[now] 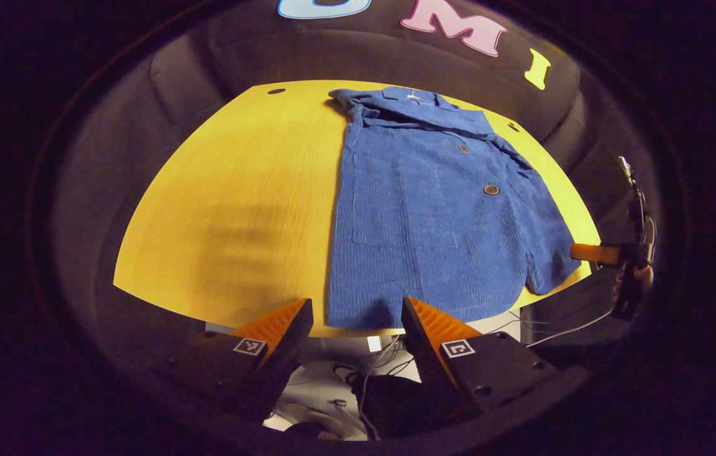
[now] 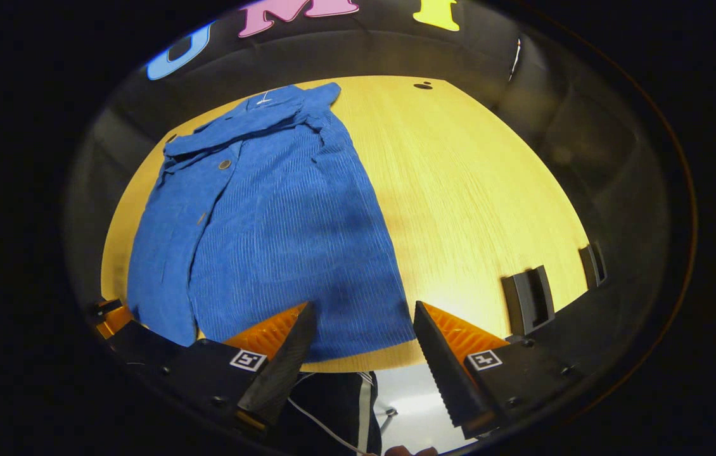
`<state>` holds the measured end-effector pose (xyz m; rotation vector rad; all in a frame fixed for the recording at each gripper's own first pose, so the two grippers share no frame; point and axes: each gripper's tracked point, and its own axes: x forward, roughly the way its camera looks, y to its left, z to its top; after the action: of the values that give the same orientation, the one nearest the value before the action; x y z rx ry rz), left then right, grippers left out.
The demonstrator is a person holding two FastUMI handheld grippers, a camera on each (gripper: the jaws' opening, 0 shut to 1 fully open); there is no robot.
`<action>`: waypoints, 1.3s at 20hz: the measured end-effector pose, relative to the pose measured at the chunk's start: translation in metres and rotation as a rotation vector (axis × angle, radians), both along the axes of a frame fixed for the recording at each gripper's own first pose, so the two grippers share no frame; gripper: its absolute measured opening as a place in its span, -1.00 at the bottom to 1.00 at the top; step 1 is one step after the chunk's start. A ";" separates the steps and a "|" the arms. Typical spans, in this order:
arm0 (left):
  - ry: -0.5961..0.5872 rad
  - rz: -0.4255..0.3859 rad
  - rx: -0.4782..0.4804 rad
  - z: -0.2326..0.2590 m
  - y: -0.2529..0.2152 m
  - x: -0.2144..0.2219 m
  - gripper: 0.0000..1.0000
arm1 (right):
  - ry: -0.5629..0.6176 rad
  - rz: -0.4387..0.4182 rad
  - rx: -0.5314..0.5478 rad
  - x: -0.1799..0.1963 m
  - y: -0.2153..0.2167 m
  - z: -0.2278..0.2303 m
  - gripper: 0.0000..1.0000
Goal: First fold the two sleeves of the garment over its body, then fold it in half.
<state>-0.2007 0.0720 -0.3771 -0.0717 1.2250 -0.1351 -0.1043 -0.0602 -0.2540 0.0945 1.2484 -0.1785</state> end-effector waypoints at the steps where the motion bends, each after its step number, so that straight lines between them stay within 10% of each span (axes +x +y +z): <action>1: 0.018 0.008 0.005 -0.005 0.002 -0.001 0.65 | 0.012 0.009 0.002 -0.006 0.001 -0.005 0.97; 16: 0.054 0.003 0.089 -0.004 -0.016 0.010 0.39 | 0.042 -0.007 0.010 -0.007 0.006 -0.018 0.96; 23: 0.064 -0.031 -0.002 -0.002 -0.054 0.024 -0.80 | 0.039 0.057 0.056 0.021 0.039 -0.024 -0.78; 26: 0.065 0.001 -0.097 -0.001 -0.068 0.032 -0.98 | 0.032 0.087 0.105 0.029 0.048 -0.023 -0.78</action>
<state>-0.1683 0.0045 -0.3782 -0.1619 1.2833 -0.1927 -0.0749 -0.0118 -0.2767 0.1283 1.2910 -0.0386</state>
